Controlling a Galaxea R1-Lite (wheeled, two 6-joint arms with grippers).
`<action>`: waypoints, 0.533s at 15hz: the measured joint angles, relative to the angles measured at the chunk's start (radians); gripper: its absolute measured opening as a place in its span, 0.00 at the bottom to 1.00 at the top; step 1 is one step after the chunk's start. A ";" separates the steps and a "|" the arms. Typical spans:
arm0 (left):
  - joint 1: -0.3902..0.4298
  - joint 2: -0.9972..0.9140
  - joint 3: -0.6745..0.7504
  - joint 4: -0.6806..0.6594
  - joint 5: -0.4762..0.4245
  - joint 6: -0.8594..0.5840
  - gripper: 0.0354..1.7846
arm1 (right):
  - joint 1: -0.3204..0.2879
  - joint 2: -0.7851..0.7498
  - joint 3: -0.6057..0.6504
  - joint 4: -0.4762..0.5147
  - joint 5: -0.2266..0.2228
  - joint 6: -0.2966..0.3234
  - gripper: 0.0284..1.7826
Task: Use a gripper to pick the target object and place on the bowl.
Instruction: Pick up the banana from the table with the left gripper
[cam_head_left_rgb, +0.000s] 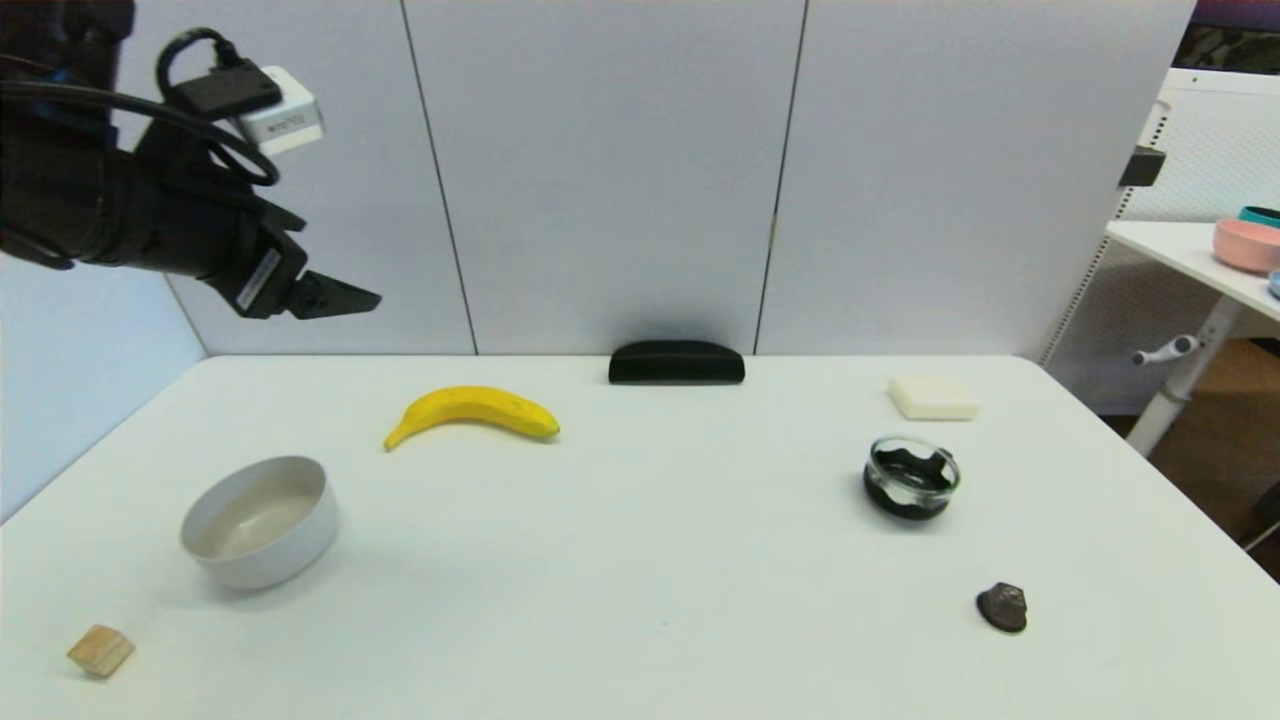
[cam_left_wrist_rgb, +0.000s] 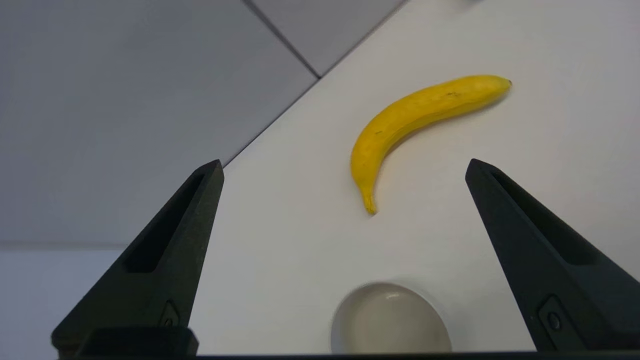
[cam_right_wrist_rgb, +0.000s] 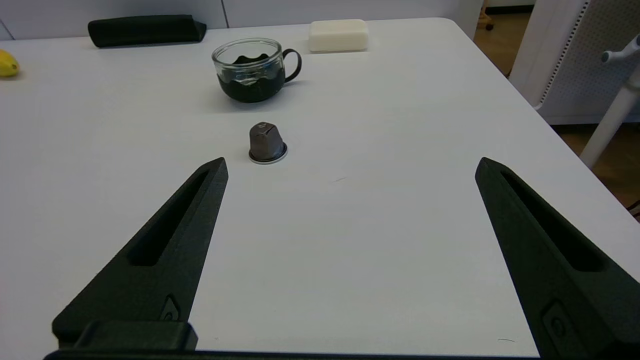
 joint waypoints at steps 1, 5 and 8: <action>0.001 0.060 -0.065 0.072 -0.040 0.050 0.96 | 0.000 0.000 0.000 0.000 0.000 0.000 0.96; 0.014 0.263 -0.214 0.234 -0.213 0.230 0.96 | 0.000 0.000 0.000 -0.001 0.000 0.000 0.96; 0.034 0.374 -0.256 0.240 -0.344 0.281 0.96 | 0.000 0.000 0.000 -0.001 0.000 0.000 0.96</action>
